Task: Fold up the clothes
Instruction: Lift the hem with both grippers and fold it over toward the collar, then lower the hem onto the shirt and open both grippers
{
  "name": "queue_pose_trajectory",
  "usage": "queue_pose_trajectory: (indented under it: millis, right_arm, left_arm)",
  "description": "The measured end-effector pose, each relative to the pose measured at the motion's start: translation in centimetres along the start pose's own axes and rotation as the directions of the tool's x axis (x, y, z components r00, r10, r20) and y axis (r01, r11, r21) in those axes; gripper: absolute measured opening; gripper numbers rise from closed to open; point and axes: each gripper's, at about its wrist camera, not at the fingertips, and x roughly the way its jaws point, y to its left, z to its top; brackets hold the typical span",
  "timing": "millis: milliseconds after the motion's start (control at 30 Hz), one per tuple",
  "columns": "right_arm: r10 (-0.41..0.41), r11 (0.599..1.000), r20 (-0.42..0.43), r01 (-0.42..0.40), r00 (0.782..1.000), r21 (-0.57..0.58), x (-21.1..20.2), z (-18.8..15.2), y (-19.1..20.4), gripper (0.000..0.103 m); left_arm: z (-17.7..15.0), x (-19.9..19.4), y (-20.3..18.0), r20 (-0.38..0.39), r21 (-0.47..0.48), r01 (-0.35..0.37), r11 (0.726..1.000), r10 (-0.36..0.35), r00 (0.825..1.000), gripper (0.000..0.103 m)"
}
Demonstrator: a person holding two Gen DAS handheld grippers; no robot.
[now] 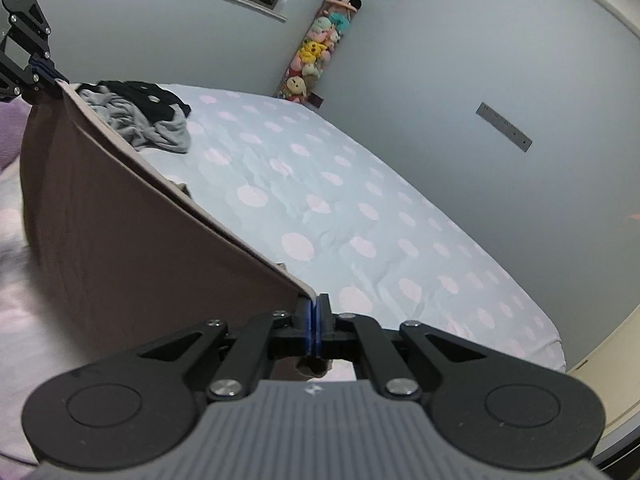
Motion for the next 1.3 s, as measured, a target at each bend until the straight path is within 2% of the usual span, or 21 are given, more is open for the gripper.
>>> queue_pose_trajectory:
  millis: [233, 467, 633, 767, 900, 967, 1100, 1167, 1300]
  right_arm:
    - [0.036, 0.999, -0.060, -0.037, 0.998, -0.004, 8.6, 1.2, -1.3, 0.003]
    - [0.088, 0.996, -0.144, -0.088, 0.986, 0.009, 17.9, 1.0, -1.6, 0.003]
    - [0.125, 0.992, -0.221, -0.115, 0.967, 0.059, 23.8, -0.4, -1.8, 0.003]
    - [0.158, 0.986, -0.260, -0.139, 0.953, 0.088, 27.6, -1.7, -1.4, 0.003]
    - [0.190, 0.979, -0.263, -0.161, 0.946, 0.127, 30.1, -2.7, -1.1, 0.004]
    - [0.193, 0.977, -0.246, -0.163, 0.950, 0.137, 30.6, -3.1, -1.0, 0.005]
    - [0.188, 0.970, -0.204, -0.150, 0.961, 0.189, 31.0, -3.7, -1.5, 0.010]
    - [0.164, 0.968, -0.181, -0.123, 0.970, 0.218, 31.2, -3.9, -1.9, 0.021]
    - [0.110, 0.959, -0.156, -0.064, 0.982, 0.277, 31.2, -3.7, -2.8, 0.022]
  left_arm:
    - [0.8, 8.0, 2.2, -0.064, -0.002, 0.049, 0.999, -0.049, 0.997, 0.002]
    - [0.2, 16.6, 2.9, -0.112, -0.015, 0.126, 0.992, -0.127, 0.986, 0.002]
    - [-0.5, 22.5, 2.8, -0.129, -0.040, 0.188, 0.981, -0.191, 0.973, 0.002]
    - [-1.7, 25.8, 2.9, -0.119, -0.104, 0.227, 0.968, -0.238, 0.964, 0.003]
    - [-2.9, 27.2, 3.0, -0.112, -0.144, 0.230, 0.962, -0.247, 0.962, 0.009]
    - [-3.6, 27.5, 3.3, -0.100, -0.177, 0.227, 0.958, -0.247, 0.964, 0.012]
    - [-4.5, 27.3, 4.4, -0.060, -0.270, 0.190, 0.944, -0.213, 0.975, 0.031]
    - [-5.0, 27.1, 5.0, -0.041, -0.330, 0.182, 0.926, -0.207, 0.978, 0.032]
    - [-5.4, 26.0, 6.2, -0.017, -0.423, 0.168, 0.891, -0.193, 0.981, 0.033]
